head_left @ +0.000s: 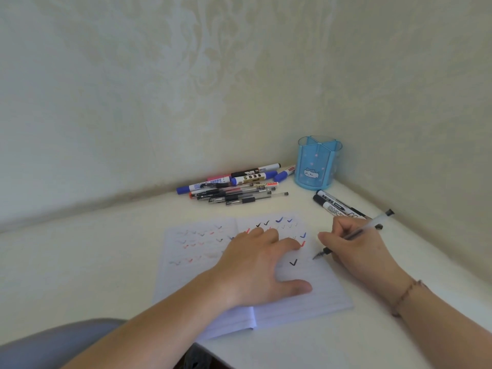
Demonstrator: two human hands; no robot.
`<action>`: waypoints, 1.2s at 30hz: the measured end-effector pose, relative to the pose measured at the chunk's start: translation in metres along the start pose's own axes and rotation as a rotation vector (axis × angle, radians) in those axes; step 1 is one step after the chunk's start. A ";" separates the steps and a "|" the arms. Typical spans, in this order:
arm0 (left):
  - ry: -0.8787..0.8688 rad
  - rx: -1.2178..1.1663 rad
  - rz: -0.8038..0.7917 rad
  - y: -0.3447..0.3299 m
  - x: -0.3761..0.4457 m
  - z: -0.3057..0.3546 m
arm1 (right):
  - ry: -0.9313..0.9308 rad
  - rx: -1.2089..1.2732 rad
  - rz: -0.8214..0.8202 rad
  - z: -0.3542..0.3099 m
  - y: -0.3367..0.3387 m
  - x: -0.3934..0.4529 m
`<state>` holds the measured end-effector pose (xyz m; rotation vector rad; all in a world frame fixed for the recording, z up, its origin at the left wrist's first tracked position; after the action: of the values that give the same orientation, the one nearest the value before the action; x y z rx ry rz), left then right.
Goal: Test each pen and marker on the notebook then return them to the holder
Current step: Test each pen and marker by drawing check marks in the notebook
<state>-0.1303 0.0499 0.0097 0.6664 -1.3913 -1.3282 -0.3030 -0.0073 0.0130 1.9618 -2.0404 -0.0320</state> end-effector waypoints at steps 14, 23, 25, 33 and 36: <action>0.144 -0.633 0.141 0.006 -0.009 -0.016 | -0.001 0.439 -0.142 -0.014 -0.001 -0.003; 0.221 -0.815 0.296 0.011 -0.006 -0.023 | 0.009 0.384 -0.248 -0.018 -0.007 -0.011; 0.209 -0.806 0.314 0.013 -0.006 -0.023 | 0.003 0.366 -0.255 -0.018 -0.009 -0.011; 0.127 -0.833 0.289 0.012 -0.008 -0.020 | 0.003 0.366 -0.392 -0.016 -0.019 -0.015; 0.101 -0.807 0.304 0.011 -0.010 -0.021 | 0.034 0.396 -0.387 -0.017 -0.023 -0.017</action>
<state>-0.1054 0.0537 0.0136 -0.0246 -0.7275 -1.4276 -0.2767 0.0116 0.0207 2.5518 -1.7123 0.3417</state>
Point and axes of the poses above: each hand's wrist, its own x-axis towards the middle knuckle, its own y-axis out of the back of the hand, z = x × y, the point moved 6 cm from there along x, towards the middle knuckle, and after that the axes turned 9 degrees about z, right-handed, at the moved point
